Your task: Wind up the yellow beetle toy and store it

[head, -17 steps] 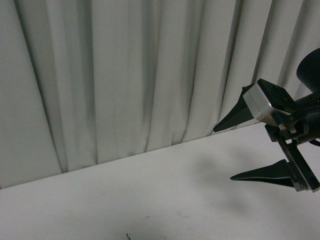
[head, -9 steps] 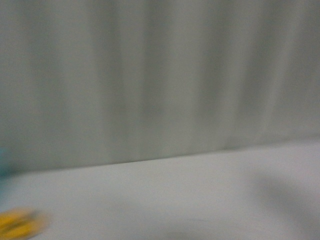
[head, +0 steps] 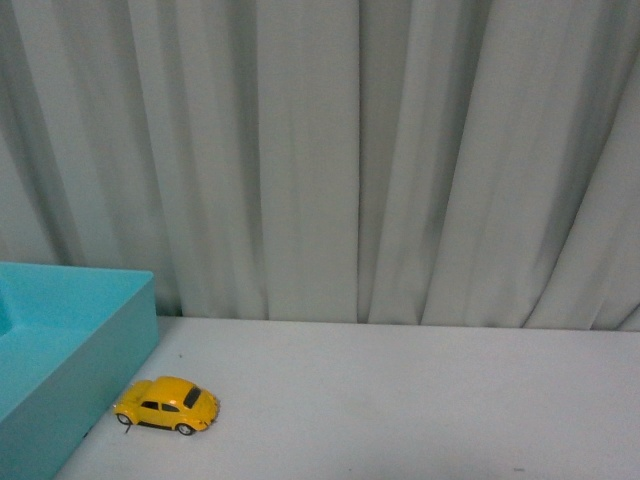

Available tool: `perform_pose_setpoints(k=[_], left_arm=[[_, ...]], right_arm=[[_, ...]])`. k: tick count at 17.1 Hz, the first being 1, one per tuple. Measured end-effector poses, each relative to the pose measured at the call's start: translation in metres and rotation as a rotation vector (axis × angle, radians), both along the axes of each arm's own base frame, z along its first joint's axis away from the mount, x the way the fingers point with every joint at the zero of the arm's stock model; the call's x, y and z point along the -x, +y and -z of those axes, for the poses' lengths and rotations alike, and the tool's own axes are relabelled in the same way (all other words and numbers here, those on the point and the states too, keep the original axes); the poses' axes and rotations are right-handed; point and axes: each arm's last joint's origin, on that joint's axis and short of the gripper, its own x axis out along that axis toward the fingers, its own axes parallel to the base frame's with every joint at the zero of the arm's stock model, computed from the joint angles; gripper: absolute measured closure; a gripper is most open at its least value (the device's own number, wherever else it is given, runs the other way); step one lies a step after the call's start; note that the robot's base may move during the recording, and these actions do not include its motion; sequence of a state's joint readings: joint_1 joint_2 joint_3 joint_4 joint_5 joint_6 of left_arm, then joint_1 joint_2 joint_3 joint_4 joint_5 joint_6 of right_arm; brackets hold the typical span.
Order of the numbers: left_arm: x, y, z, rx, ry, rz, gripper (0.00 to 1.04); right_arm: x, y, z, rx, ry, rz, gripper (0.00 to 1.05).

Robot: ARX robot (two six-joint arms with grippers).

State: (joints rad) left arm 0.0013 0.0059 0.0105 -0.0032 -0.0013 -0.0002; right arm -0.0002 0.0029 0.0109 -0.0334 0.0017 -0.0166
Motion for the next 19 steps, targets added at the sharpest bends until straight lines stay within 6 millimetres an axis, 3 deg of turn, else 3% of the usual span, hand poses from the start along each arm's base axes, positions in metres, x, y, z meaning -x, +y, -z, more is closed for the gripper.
perform_pose_setpoints(k=[7,17,18,19], left_arm=[[0.0000,0.0000,0.0000,0.000,0.000,0.001,0.07],[0.0000,0.0000,0.0000,0.000,0.000,0.001,0.07],[0.0002,-0.0001,0.0018,0.021,0.052,0.002,0.07],[0.0013,-0.0004,-0.0006,0.113,0.297,-0.011,0.07]], right_arm=[[-0.0001,0.0000,-0.0028,-0.002,-0.029,-0.001,1.01],[-0.0001,0.0000,-0.0028,-0.002,-0.029,-0.001,0.05],[-0.0001,0.0000,-0.0028,-0.002,-0.029,-0.002,0.07],[-0.0001,0.0000,-0.0027,-0.002,-0.028,0.000,0.07]])
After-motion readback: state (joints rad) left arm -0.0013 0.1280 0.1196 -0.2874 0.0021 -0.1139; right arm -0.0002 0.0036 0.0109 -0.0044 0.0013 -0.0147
